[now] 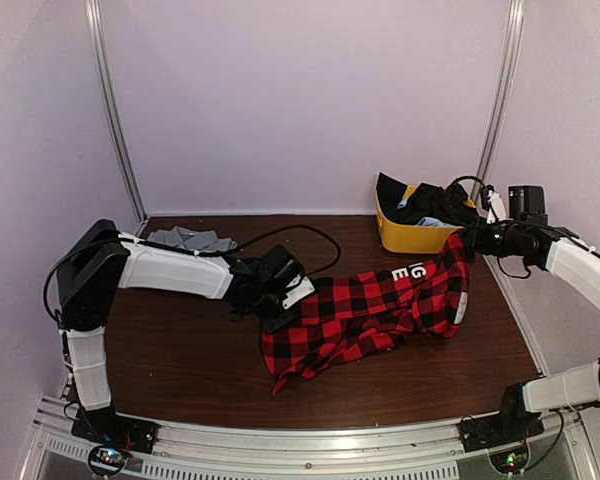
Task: Fold and stack the long sleeve shirts
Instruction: Flatten out the crumpled shirt at the center of the board.
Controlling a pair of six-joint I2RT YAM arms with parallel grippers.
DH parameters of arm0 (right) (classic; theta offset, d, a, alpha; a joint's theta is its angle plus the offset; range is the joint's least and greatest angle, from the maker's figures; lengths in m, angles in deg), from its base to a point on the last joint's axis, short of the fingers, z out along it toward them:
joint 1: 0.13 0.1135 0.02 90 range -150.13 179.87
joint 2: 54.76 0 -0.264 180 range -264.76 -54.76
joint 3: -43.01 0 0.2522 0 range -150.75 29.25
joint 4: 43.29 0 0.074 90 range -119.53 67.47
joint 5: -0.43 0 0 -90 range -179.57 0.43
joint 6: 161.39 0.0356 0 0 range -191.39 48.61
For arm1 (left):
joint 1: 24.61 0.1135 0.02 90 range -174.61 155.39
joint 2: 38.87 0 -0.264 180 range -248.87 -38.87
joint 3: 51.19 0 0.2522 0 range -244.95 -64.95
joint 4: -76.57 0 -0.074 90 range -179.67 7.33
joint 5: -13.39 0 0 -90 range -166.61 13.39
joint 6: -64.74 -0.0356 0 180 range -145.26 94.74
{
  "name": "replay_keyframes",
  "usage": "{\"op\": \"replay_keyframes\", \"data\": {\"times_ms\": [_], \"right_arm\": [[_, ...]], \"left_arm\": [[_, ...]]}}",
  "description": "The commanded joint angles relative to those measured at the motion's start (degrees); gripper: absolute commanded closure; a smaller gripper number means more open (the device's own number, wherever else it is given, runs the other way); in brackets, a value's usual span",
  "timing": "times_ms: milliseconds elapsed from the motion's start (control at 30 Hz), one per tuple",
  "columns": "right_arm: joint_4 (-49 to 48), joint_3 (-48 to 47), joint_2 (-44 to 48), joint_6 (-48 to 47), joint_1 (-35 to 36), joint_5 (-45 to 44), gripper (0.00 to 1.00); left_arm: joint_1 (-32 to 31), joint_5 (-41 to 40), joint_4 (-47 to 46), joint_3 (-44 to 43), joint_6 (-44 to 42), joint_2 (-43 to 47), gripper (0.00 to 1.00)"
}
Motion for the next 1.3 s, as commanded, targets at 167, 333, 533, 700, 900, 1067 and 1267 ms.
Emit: {"op": "replay_keyframes", "data": {"times_ms": [167, 333, 533, 700, 900, 1067, 1267], "right_arm": [[-1.4, 0.5, -0.9, -0.2, -0.5, 1.1, 1.0], [-1.4, 0.5, -0.9, -0.4, -0.5, 1.0, 1.0], [-1.6, 0.9, -0.9, -0.5, -0.5, 1.0, 1.0], [-1.6, 1.0, -1.0, -0.5, -0.5, 1.0, 1.0], [-1.6, 1.1, -1.0, -0.5, -0.5, 1.2, 1.0], [-1.5, 1.1, -0.9, -0.6, -0.5, 1.2, 1.0], [-1.2, 1.1, -0.7, -0.9, -0.5, 1.0, 1.0]], "left_arm": [[-0.2, -2.4, 0.7, -1.4, -1.8, -1.7, 0.64], [-0.2, -0.9, 0.9, -1.4, -1.8, -2.3, 0.7], [-0.2, 4.0, 0.6, -1.2, -1.8, -2.1, 0.62], [-0.2, 4.6, 0.3, -1.1, -2.2, -2.8, 0.61], [-0.2, 0.6, -0.3, -1.6, -1.5, -4.0, 0.75], [-0.2, -1.0, -0.9, -1.9, -1.0, -3.9, 0.86], [0.6, 1.9, -2.1, -1.3, 0.2, -2.0, 0.95]]}}
